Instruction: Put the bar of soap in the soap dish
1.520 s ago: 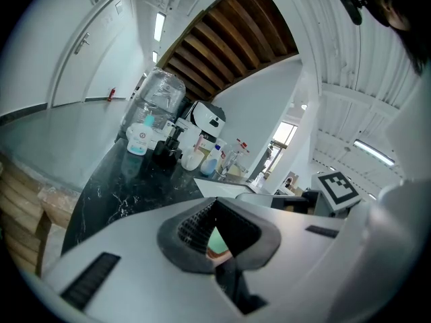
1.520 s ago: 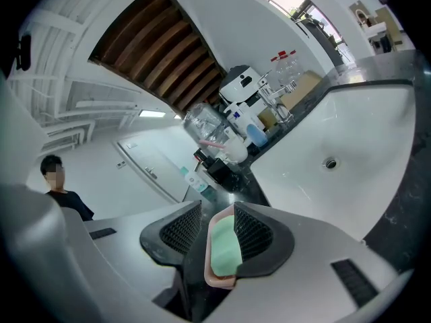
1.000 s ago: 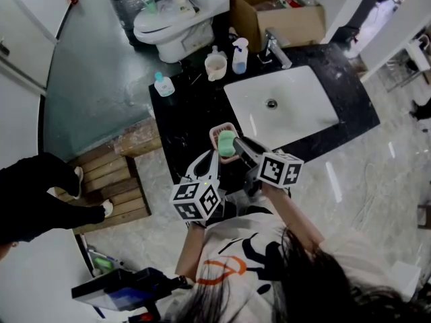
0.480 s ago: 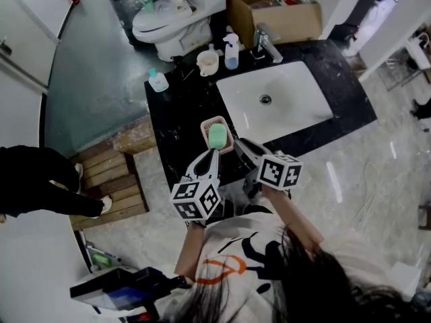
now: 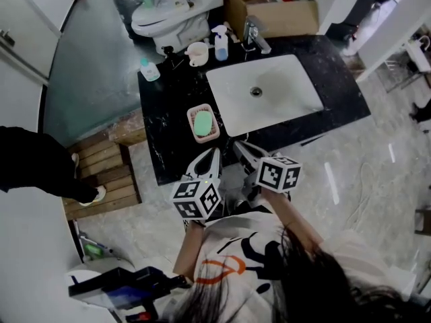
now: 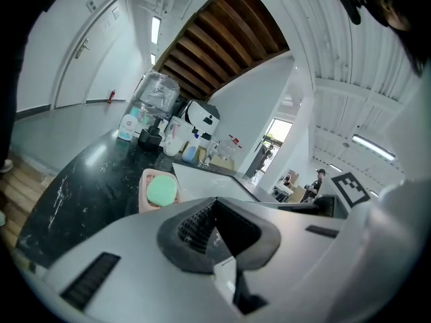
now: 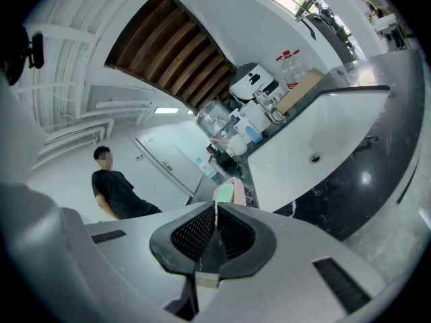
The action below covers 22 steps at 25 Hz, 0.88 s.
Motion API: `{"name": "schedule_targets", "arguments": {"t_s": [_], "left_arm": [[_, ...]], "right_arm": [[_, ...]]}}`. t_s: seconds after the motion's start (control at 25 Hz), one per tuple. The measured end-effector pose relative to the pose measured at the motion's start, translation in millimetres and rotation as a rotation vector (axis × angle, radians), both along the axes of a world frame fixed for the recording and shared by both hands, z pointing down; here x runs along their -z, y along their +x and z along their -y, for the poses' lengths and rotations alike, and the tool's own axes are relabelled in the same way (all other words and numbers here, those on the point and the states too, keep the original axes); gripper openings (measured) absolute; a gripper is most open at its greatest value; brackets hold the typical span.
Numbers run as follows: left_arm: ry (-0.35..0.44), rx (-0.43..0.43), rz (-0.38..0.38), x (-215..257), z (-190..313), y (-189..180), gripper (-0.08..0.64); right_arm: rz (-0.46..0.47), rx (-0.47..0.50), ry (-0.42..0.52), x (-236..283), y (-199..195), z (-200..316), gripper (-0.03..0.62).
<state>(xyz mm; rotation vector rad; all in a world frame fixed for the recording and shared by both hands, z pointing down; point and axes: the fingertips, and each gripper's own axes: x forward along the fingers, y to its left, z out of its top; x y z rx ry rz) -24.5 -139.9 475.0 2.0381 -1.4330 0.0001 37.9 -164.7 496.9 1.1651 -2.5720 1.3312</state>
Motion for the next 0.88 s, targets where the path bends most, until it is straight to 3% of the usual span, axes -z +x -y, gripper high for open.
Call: {"name": "schedule_targets", "arguments": {"t_s": [0.52, 0.88], "left_arm": [[0.006, 0.049, -0.011, 7.5, -59.3, 44.2, 0.002], [-0.022, 0.12, 0.023, 4.6, -94.3, 33.5, 0.002]], "right_arm": [[0.02, 0.06, 0.001, -0.1, 38.0, -55.3, 0.009], [0.056, 0.123, -0.022, -5.5, 26.3, -85.2, 0.009]]}}
